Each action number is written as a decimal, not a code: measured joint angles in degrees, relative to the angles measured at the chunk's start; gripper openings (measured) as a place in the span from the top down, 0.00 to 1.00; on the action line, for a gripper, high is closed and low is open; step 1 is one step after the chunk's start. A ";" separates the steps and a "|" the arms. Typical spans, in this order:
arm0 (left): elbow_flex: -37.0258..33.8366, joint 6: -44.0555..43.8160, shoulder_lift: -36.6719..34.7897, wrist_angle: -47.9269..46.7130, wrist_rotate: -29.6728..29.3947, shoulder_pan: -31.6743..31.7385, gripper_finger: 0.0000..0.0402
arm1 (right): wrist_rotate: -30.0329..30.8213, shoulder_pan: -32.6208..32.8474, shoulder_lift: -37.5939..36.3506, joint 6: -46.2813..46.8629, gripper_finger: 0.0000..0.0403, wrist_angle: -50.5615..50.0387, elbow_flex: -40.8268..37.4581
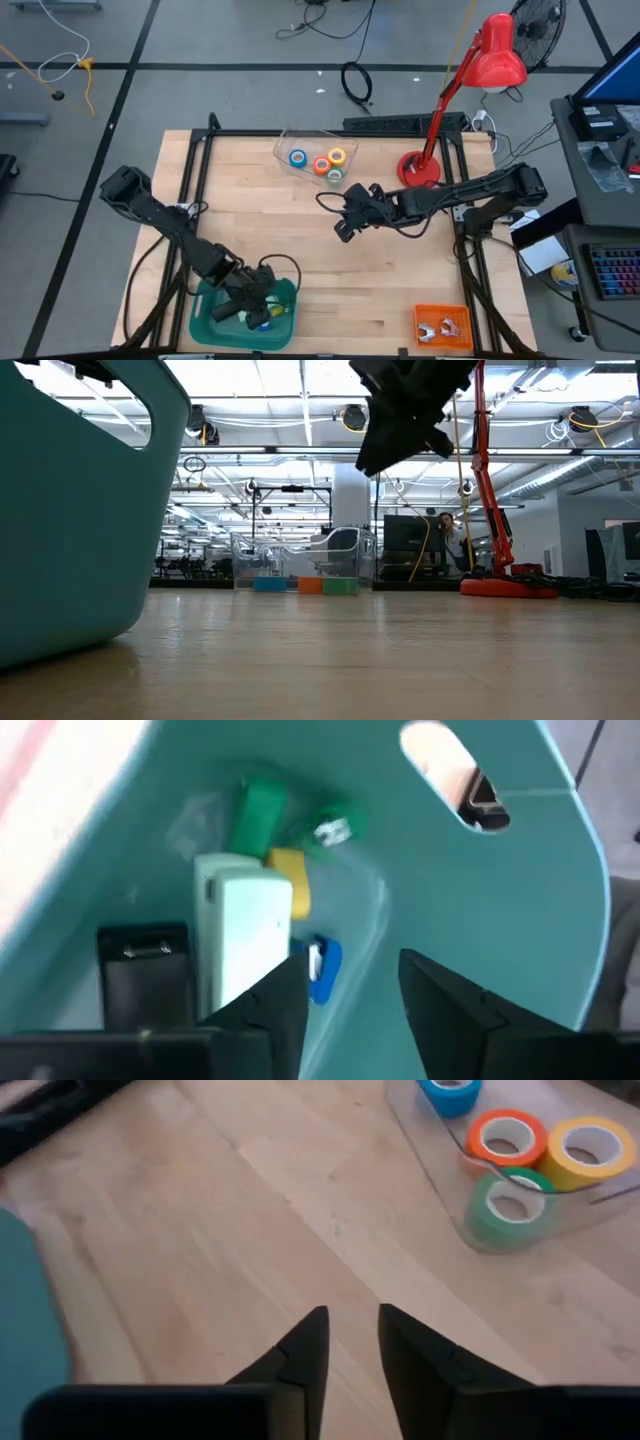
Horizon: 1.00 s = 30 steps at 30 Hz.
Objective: Pick and place Stapler, Stapler remover, tape
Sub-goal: Put the small green stapler into the green bin, then adjust the transparent bin
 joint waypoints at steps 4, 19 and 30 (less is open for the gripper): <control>0.02 -0.26 0.00 -0.51 -0.41 0.00 0.53 | 0.36 -2.27 0.00 0.06 0.76 0.93 -2.01; 0.04 0.28 -11.08 -11.84 -15.42 7.73 0.72 | -16.22 -18.50 12.15 -6.02 1.00 14.84 -0.96; 0.04 3.71 -13.25 -11.75 -15.87 10.90 0.89 | -12.24 -24.48 22.01 -7.90 1.00 13.42 6.98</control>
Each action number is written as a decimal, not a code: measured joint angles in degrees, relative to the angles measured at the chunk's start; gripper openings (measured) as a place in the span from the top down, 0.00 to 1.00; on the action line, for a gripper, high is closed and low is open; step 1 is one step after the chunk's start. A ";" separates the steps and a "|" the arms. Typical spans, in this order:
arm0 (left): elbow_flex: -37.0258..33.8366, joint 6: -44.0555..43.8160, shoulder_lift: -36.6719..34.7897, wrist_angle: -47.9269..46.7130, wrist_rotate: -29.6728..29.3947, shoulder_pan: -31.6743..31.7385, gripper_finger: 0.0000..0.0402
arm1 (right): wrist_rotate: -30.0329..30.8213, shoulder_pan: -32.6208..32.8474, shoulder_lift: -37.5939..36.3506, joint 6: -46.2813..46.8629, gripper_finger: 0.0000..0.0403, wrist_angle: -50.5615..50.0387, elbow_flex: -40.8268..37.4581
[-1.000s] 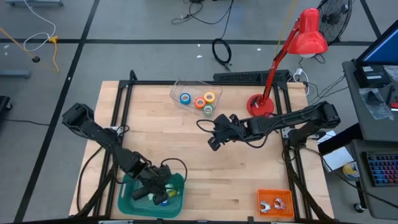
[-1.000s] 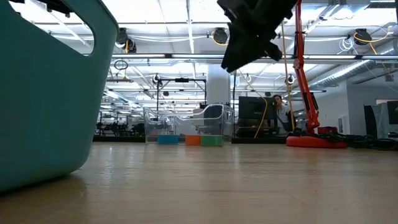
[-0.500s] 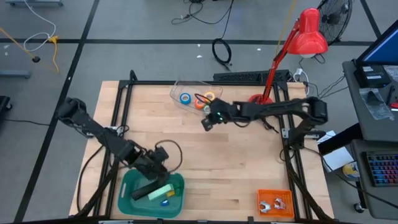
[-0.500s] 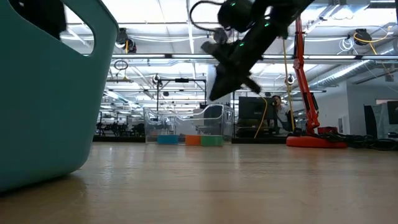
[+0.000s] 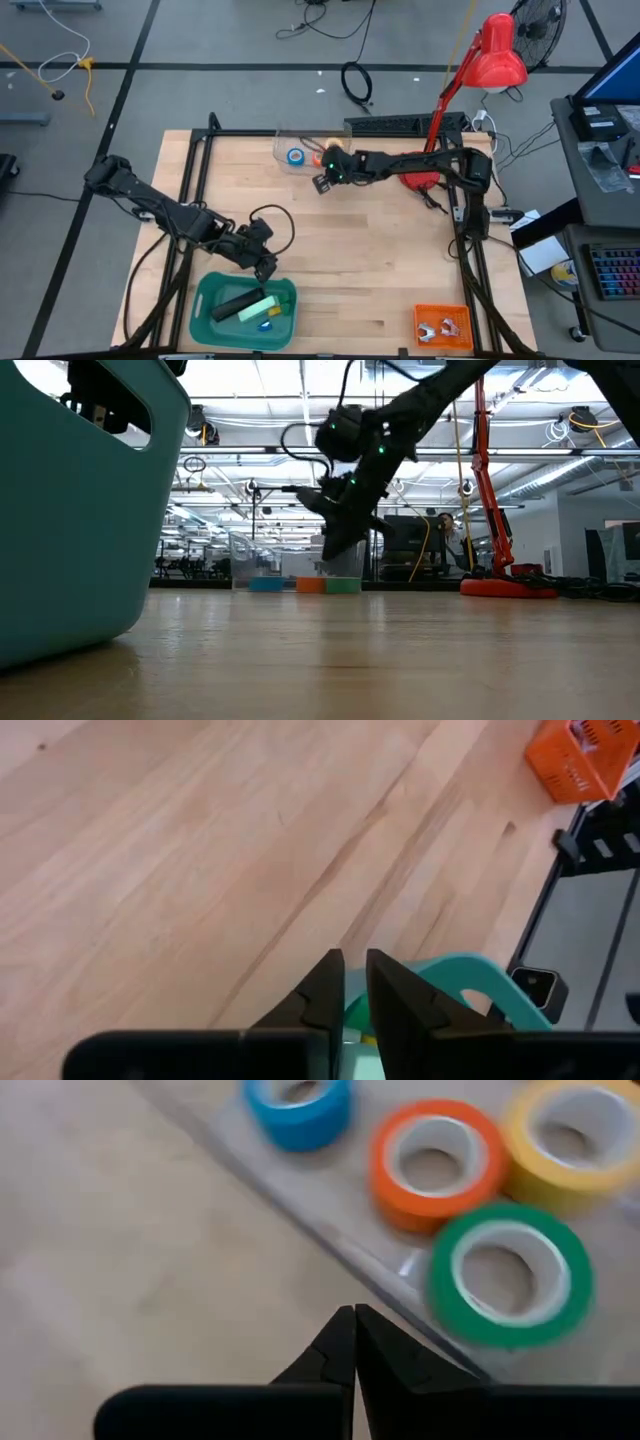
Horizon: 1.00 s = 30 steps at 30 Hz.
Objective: Pick and place Stapler, Stapler remover, tape
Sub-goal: Adjust the transparent bin, then return to Home Position
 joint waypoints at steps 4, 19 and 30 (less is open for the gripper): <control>0.00 -0.13 0.00 0.00 0.00 -0.35 0.89 | -0.98 -4.23 -0.18 -0.92 1.00 -1.32 0.00; 0.00 4.27 0.02 -3.24 -0.44 2.18 0.90 | 5.07 2.50 -9.43 -4.88 1.00 0.66 0.02; 0.00 9.07 0.02 -2.82 0.11 4.70 0.90 | 2.59 15.15 -19.51 -5.21 1.00 3.93 -3.72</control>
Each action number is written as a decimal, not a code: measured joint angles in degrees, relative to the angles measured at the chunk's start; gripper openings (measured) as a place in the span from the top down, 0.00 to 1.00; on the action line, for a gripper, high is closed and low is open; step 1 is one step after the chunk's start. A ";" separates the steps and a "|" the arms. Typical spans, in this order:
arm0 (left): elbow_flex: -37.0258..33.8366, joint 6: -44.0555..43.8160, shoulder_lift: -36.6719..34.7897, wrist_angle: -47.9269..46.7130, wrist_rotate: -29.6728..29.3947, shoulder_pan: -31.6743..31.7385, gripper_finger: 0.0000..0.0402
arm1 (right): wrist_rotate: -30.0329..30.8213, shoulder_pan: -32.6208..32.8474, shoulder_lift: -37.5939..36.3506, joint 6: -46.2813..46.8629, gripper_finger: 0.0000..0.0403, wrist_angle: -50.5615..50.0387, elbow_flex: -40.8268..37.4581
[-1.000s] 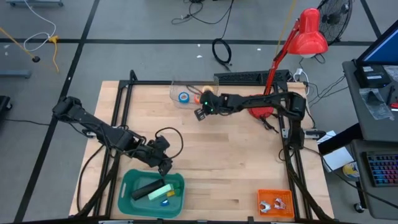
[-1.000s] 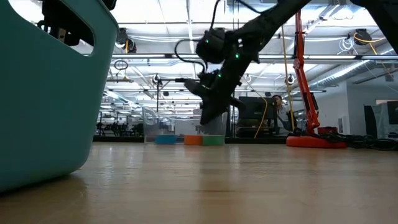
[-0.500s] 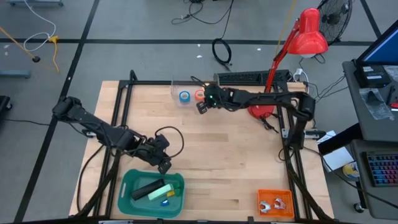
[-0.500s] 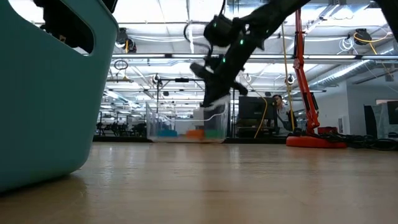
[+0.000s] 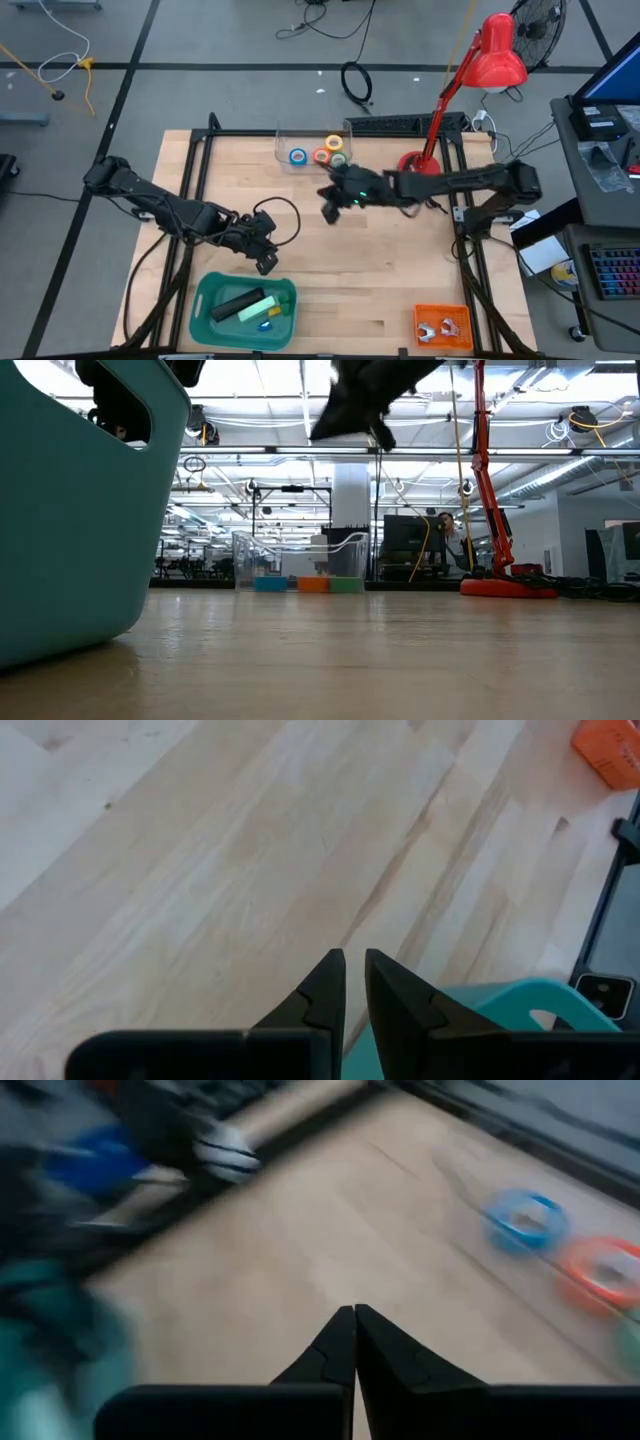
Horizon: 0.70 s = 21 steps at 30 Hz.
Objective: Pick and place Stapler, Stapler remover, tape
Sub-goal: Return to Home Position
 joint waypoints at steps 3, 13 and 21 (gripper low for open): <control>0.00 1.04 0.00 0.27 -0.08 0.13 0.90 | -0.71 4.56 -5.93 -1.92 1.00 10.05 -7.30; 0.00 4.07 0.02 3.51 0.51 3.49 0.90 | 5.15 14.29 -25.01 8.60 1.00 45.49 -44.26; 0.00 4.18 0.02 5.58 3.19 5.34 0.90 | 8.72 16.17 -42.71 5.71 1.00 51.60 -60.39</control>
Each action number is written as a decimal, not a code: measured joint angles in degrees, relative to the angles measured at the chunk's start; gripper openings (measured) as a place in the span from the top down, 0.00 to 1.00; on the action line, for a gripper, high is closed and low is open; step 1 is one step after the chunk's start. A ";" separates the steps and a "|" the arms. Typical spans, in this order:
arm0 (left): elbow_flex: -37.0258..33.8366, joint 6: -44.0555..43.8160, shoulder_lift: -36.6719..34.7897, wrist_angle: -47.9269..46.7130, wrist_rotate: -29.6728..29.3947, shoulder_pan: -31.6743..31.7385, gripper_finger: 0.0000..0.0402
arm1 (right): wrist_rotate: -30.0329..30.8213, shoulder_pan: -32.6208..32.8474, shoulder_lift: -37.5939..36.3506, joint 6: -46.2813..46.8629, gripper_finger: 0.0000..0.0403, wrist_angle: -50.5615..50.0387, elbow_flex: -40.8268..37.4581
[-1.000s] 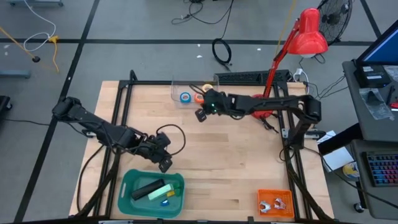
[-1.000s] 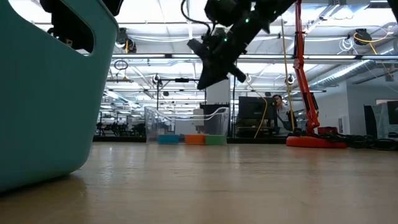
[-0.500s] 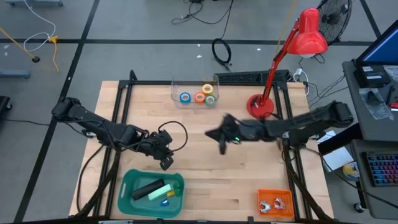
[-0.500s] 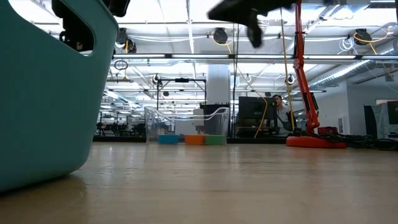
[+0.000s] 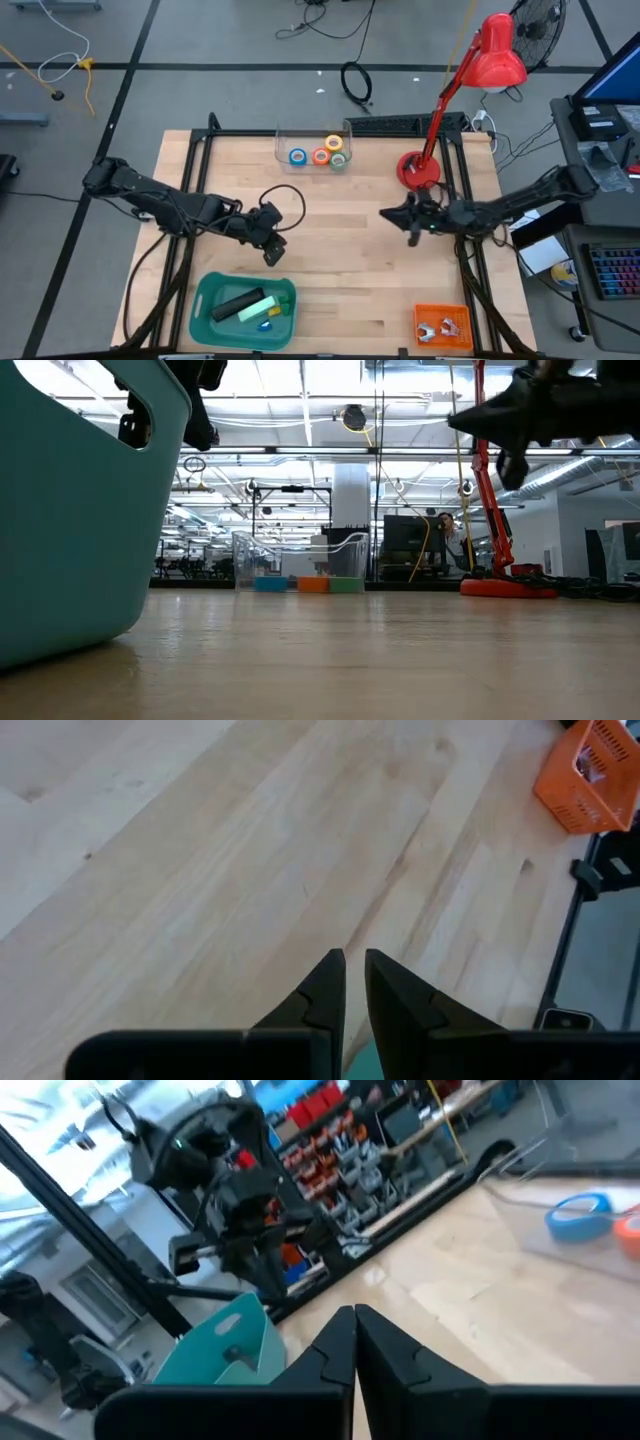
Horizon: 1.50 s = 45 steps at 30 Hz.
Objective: Pick and place Stapler, Stapler remover, tape
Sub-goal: Return to Home Position
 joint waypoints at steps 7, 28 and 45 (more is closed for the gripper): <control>0.00 -0.99 0.00 0.86 0.97 -0.03 0.90 | 0.95 0.00 -13.61 -1.74 1.00 0.32 -9.19; 0.00 6.18 -0.54 5.19 -0.69 7.92 0.90 | -2.12 0.02 -41.95 -4.79 1.00 -30.99 -13.34; -22.18 10.41 -35.90 18.11 -17.43 6.07 1.00 | 2.61 0.00 -47.50 -9.64 1.00 -36.41 -13.10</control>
